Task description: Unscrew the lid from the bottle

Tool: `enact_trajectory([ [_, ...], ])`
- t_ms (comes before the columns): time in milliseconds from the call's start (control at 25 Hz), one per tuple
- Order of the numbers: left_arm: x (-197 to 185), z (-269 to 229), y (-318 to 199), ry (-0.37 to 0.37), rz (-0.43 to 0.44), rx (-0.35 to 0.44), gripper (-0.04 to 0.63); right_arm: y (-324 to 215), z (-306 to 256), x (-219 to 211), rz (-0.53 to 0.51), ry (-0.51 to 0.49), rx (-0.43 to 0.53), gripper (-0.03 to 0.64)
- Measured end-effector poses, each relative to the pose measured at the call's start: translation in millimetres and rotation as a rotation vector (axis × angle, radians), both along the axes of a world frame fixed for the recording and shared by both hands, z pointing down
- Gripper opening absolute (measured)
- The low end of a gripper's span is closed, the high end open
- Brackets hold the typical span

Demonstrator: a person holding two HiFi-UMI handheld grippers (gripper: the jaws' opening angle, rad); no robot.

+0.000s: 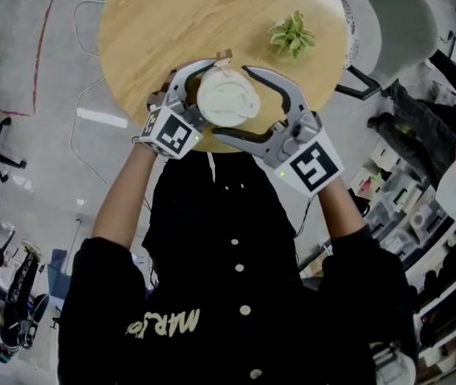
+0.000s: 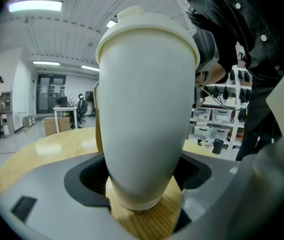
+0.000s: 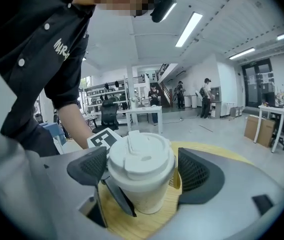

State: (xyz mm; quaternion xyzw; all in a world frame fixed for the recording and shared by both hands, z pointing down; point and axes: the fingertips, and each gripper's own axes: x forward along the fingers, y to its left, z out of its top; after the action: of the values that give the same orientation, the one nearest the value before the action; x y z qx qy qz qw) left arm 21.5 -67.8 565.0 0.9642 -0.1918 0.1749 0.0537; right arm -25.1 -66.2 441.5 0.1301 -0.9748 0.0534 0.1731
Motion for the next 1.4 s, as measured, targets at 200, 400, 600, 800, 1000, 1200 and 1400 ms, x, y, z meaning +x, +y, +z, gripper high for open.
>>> enact_trajectory([
  [200, -1, 0, 0, 0.010, 0.017, -0.003, 0.373, 0, 6, -2, -0.026, 0.007, 0.026, 0.426],
  [400, -1, 0, 4, 0.025, 0.142, 0.013, 0.373, 7, 5, -3, -0.258, -0.035, 0.058, 0.426],
  [600, 0, 1, 6, 0.048, 0.241, 0.010, 0.373, 8, 8, -2, -0.404, -0.051, 0.023, 0.426],
  [800, 1, 0, 5, 0.047, 0.238, 0.011, 0.373, 7, 9, 1, -0.328, -0.032, -0.001, 0.425],
  [1000, 0, -1, 6, 0.051, 0.230, 0.007, 0.373, 0, 7, 4, -0.033, -0.029, 0.020, 0.459],
  [1200, 1, -2, 5, 0.053, 0.231, 0.009, 0.373, -1, 7, -4, 0.069, -0.042, 0.056, 0.460],
  [1400, 1, -1, 5, 0.051, 0.233, 0.007, 0.373, -1, 9, -5, 0.046, -0.018, 0.088, 0.442],
])
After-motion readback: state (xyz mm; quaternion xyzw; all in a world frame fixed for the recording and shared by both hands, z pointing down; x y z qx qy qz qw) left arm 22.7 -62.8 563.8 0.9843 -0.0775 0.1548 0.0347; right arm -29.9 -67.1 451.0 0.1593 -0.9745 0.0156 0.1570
